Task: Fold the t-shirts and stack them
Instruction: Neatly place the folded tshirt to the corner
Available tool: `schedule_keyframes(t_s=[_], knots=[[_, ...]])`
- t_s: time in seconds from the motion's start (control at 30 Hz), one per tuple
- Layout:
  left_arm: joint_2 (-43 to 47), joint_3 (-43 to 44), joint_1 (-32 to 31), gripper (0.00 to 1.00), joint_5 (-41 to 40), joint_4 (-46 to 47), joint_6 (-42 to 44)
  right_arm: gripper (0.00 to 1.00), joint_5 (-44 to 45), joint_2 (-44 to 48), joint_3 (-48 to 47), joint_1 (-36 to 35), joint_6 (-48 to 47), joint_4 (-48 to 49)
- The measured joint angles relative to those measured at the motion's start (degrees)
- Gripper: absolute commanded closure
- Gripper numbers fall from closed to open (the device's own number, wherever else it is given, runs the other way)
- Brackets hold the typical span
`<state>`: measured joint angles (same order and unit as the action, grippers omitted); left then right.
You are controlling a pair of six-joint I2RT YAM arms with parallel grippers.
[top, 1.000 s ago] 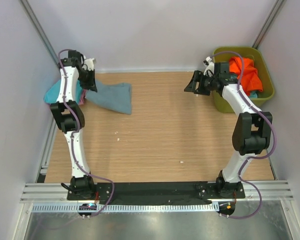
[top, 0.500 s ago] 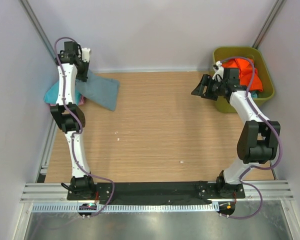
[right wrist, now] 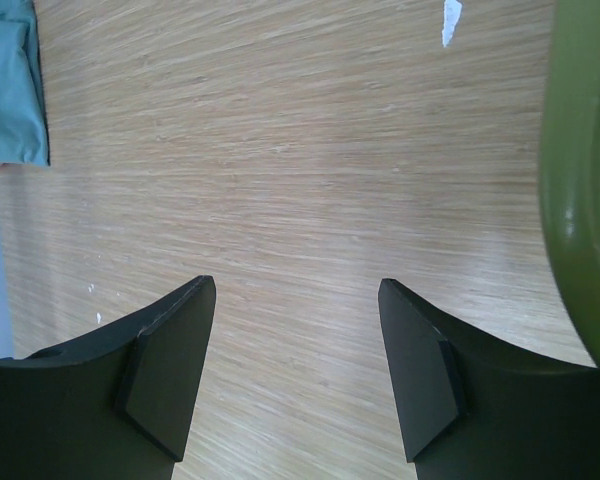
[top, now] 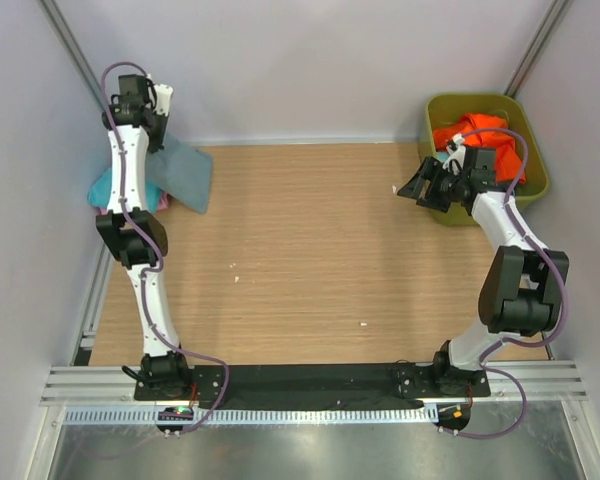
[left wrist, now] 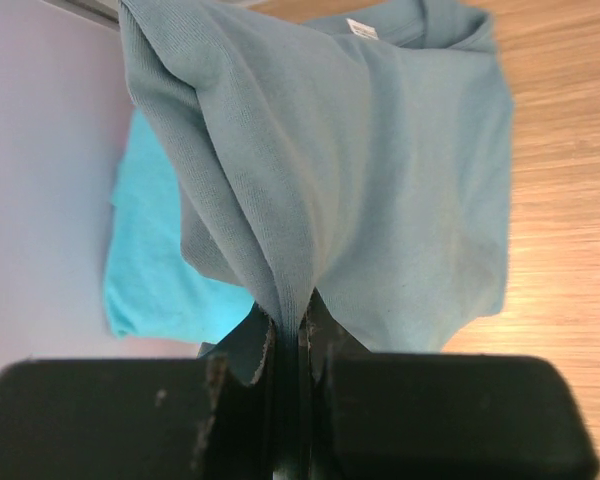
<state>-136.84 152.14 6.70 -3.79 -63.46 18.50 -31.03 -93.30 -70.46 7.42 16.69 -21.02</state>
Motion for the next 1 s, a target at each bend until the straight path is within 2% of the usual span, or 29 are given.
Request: schedule_keyframes(t_s=[0.4, 0.73, 1.0], knots=[[5.55, 0.00, 3.08, 1.00, -3.61, 4.94, 6.38, 0.28, -0.26, 0.81, 1.42, 0.96, 0.90, 0.85], [5.77, -0.66, 5.33, 1.00, -7.23, 7.63, 12.11, 0.28, -0.42, 0.81, 2.43, 1.07, 1.46, 1.31], [4.39, -6.47, 5.40, 0.96, -16.44, 14.12, 17.40, 0.27, -0.61, 1.18, 3.02, 1.29, 1.51, 1.53]])
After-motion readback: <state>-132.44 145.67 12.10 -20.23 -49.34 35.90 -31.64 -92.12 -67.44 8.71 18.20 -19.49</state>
